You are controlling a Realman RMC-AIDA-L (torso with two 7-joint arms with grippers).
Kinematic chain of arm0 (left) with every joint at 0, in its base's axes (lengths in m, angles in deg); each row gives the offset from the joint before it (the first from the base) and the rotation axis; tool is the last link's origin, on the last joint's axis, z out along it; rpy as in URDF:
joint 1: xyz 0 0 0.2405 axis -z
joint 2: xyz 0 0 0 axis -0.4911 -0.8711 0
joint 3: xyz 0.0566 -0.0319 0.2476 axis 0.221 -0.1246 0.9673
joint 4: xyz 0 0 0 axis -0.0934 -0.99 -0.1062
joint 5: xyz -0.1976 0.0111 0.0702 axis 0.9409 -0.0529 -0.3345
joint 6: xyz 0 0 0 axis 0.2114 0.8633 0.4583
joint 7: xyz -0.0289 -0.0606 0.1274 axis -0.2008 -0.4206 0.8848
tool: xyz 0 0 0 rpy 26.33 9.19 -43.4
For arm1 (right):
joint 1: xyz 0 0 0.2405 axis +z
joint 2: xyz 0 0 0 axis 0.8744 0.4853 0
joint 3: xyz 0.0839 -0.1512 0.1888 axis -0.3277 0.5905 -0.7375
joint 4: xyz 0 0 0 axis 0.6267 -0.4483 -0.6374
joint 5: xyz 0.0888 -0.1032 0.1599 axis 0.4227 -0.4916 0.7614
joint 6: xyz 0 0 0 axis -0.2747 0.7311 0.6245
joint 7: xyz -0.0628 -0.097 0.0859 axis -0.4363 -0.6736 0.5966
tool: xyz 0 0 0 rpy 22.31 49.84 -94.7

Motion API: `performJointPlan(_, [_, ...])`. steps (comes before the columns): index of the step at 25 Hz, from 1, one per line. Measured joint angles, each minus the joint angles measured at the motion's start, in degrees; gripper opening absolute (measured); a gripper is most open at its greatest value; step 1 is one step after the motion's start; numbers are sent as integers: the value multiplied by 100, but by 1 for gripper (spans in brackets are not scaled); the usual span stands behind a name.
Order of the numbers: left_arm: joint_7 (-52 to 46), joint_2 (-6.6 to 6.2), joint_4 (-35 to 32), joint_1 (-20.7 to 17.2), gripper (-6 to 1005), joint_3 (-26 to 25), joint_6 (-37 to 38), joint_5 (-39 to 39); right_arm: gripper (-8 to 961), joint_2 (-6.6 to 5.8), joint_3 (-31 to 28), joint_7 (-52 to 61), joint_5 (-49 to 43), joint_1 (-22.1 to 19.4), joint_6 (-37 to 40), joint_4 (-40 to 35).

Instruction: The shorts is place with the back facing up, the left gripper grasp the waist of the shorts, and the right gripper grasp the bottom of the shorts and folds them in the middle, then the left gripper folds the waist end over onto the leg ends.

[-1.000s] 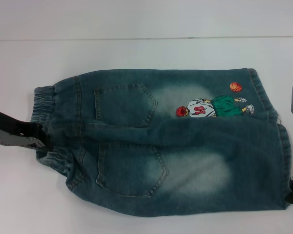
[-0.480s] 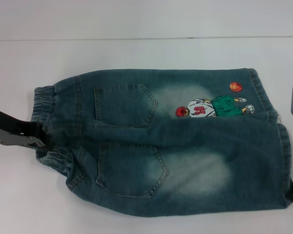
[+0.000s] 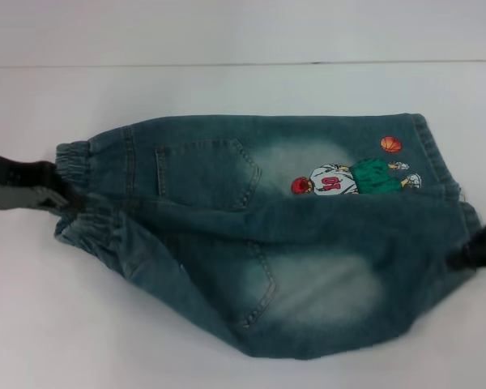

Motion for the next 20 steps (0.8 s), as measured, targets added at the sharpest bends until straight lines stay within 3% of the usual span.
performJointPlan(5, [-3, -66, 10, 3, 24, -323, -149, 15, 15, -292, -375, -27, 1261, -305, -531, 663])
performJointPlan(7, [-8, -74, 32, -6, 24, -514, -293, 29, 15, -335, -436, -20, 1578, -395, -819, 879])
performJointPlan(13, [14, -93, 240, -92, 25, -827, -840, 204, 13, -325, -672, -2, 2094, -534, -1701, 1241])
performJointPlan(20, [76, -25, 326, -221, 25, -799, -1527, 411, 12, -157, -732, -314, 2702, -568, -2673, 1549])
